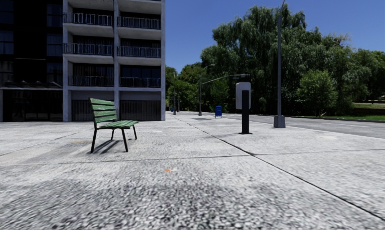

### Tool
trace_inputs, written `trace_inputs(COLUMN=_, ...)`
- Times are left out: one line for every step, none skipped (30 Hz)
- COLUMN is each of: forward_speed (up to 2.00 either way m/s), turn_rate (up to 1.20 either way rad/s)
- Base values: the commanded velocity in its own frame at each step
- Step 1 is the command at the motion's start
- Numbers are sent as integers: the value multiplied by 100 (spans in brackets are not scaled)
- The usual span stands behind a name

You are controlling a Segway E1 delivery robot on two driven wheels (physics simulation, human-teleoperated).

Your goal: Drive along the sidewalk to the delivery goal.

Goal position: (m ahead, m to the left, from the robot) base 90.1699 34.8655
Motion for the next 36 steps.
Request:
trace_inputs(forward_speed=200, turn_rate=0)
trace_inputs(forward_speed=200, turn_rate=0)
trace_inputs(forward_speed=200, turn_rate=0)
trace_inputs(forward_speed=200, turn_rate=0)
trace_inputs(forward_speed=200, turn_rate=0)
trace_inputs(forward_speed=200, turn_rate=0)
trace_inputs(forward_speed=200, turn_rate=0)
trace_inputs(forward_speed=200, turn_rate=0)
trace_inputs(forward_speed=200, turn_rate=0)
trace_inputs(forward_speed=200, turn_rate=0)
trace_inputs(forward_speed=200, turn_rate=0)
trace_inputs(forward_speed=200, turn_rate=0)
trace_inputs(forward_speed=200, turn_rate=0)
trace_inputs(forward_speed=200, turn_rate=0)
trace_inputs(forward_speed=200, turn_rate=0)
trace_inputs(forward_speed=200, turn_rate=0)
trace_inputs(forward_speed=200, turn_rate=0)
trace_inputs(forward_speed=200, turn_rate=0)
trace_inputs(forward_speed=200, turn_rate=0)
trace_inputs(forward_speed=200, turn_rate=0)
trace_inputs(forward_speed=200, turn_rate=0)
trace_inputs(forward_speed=200, turn_rate=0)
trace_inputs(forward_speed=200, turn_rate=0)
trace_inputs(forward_speed=200, turn_rate=0)
trace_inputs(forward_speed=200, turn_rate=0)
trace_inputs(forward_speed=200, turn_rate=0)
trace_inputs(forward_speed=200, turn_rate=0)
trace_inputs(forward_speed=200, turn_rate=0)
trace_inputs(forward_speed=200, turn_rate=0)
trace_inputs(forward_speed=200, turn_rate=0)
trace_inputs(forward_speed=200, turn_rate=0)
trace_inputs(forward_speed=200, turn_rate=0)
trace_inputs(forward_speed=200, turn_rate=0)
trace_inputs(forward_speed=200, turn_rate=0)
trace_inputs(forward_speed=200, turn_rate=0)
trace_inputs(forward_speed=200, turn_rate=0)
